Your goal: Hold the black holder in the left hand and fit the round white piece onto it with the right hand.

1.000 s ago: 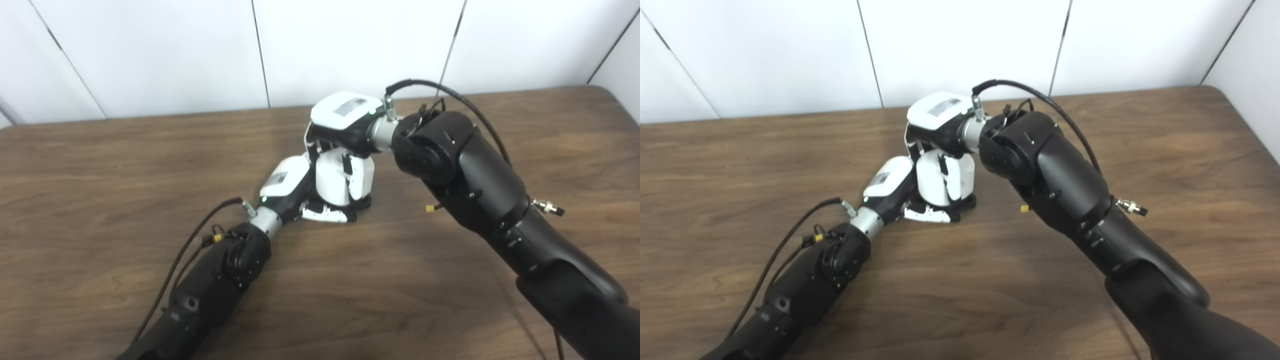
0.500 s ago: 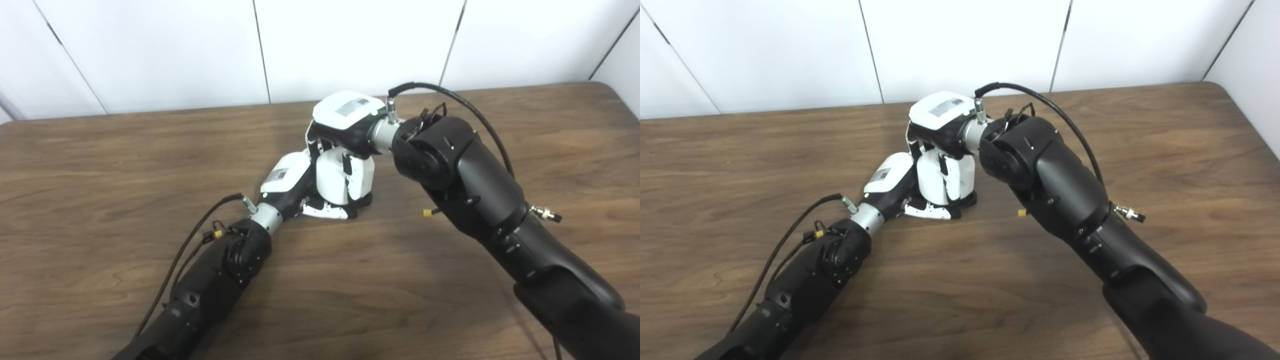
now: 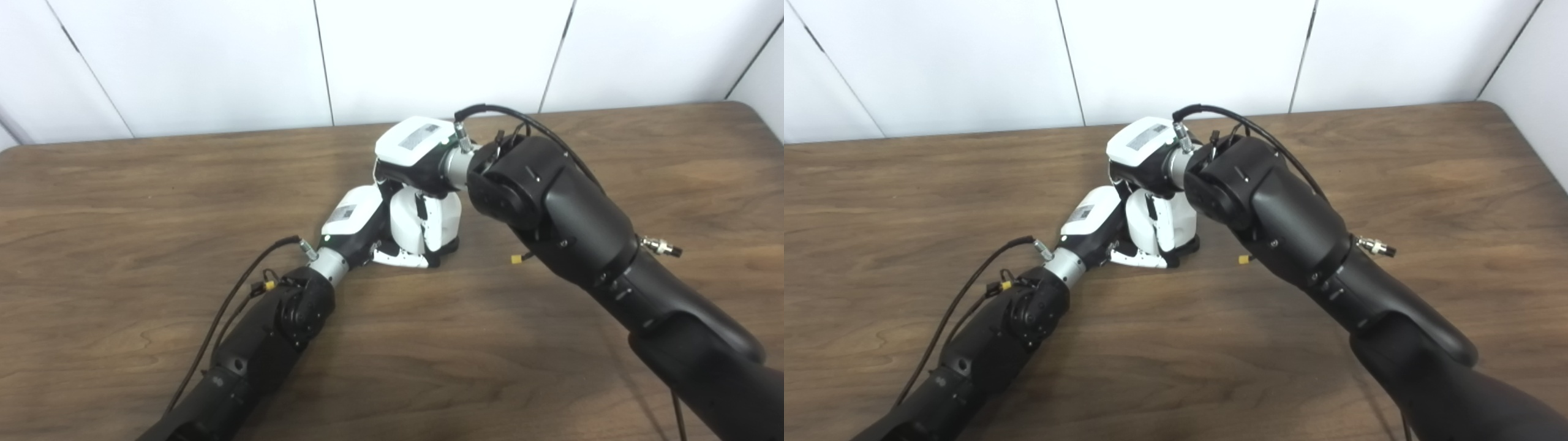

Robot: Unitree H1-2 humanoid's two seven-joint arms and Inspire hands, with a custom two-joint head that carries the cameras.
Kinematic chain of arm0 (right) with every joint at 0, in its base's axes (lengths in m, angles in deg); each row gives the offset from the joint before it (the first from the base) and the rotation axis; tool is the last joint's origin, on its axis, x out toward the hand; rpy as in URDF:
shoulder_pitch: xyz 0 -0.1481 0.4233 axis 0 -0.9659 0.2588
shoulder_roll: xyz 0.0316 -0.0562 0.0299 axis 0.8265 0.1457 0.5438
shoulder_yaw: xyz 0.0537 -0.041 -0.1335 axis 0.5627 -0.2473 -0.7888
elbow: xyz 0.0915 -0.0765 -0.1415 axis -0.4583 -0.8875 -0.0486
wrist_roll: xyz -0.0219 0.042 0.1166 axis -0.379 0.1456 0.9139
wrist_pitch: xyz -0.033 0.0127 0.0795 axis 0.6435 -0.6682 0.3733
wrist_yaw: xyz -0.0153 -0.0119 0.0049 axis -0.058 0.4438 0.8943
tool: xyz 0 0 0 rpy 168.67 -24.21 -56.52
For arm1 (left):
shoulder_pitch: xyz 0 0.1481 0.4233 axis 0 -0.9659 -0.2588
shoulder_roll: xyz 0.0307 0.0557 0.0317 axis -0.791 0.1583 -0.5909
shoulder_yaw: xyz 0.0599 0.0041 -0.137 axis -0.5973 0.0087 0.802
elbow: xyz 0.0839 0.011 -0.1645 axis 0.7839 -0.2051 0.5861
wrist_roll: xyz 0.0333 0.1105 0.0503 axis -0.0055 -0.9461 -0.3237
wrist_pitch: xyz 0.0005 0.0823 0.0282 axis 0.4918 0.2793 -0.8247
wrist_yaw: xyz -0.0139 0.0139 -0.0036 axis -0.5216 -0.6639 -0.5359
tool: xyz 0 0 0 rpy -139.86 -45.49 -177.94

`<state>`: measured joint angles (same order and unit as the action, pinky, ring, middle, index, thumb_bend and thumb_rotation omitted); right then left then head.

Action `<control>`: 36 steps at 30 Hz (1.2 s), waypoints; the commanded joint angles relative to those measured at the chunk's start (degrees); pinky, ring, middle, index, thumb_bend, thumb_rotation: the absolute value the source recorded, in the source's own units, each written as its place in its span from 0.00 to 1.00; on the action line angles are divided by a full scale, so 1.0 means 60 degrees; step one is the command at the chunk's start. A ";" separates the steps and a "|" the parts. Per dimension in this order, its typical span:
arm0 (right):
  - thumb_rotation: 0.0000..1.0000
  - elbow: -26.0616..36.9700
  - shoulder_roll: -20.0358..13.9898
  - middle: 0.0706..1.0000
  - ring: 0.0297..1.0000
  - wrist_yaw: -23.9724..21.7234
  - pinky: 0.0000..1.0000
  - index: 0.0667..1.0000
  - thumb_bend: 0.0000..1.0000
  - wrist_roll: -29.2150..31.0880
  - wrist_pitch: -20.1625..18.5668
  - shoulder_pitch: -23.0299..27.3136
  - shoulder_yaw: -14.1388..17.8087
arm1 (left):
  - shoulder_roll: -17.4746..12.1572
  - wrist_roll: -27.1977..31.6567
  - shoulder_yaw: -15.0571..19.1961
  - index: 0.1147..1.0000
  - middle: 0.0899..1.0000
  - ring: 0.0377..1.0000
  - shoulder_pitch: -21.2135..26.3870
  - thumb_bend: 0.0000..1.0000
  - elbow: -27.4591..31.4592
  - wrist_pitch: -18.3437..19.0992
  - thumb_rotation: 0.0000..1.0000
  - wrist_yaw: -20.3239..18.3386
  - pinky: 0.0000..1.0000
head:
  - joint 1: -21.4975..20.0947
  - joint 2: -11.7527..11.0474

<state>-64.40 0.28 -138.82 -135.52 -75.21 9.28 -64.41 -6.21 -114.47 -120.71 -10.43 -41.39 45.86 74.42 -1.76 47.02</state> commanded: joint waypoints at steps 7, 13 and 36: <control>0.25 0.0103 -0.0097 1.00 1.00 -0.0276 0.85 1.00 1.00 -0.0033 0.0190 0.0129 -0.0055 | 0.0178 -0.0295 -0.0490 0.41 0.89 0.98 -0.0460 0.52 -0.0713 0.0429 0.06 -0.1093 0.85 | -0.0012 0.0001; 0.25 0.0159 -0.0086 1.00 1.00 -0.0049 0.85 1.00 1.00 -0.0017 0.0264 0.0163 0.0096 | 0.0188 -0.0267 -0.0457 0.41 0.90 0.98 -0.0455 0.52 -0.0804 0.0350 0.06 -0.1050 0.86 | -0.0046 -0.0010; 0.27 0.0368 -0.0295 1.00 1.00 -0.1372 0.86 1.00 1.00 0.1020 -0.0157 0.1638 0.1038 | 0.0135 -0.0308 -0.0434 0.41 0.90 0.96 -0.0487 0.52 -0.0874 0.0194 0.06 -0.1018 0.90 | -0.0073 0.0010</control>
<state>-64.02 -0.62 -146.60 -129.60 -75.47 15.10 -59.47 -5.81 -114.48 -120.45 -10.10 -42.36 44.76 74.43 -2.11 47.02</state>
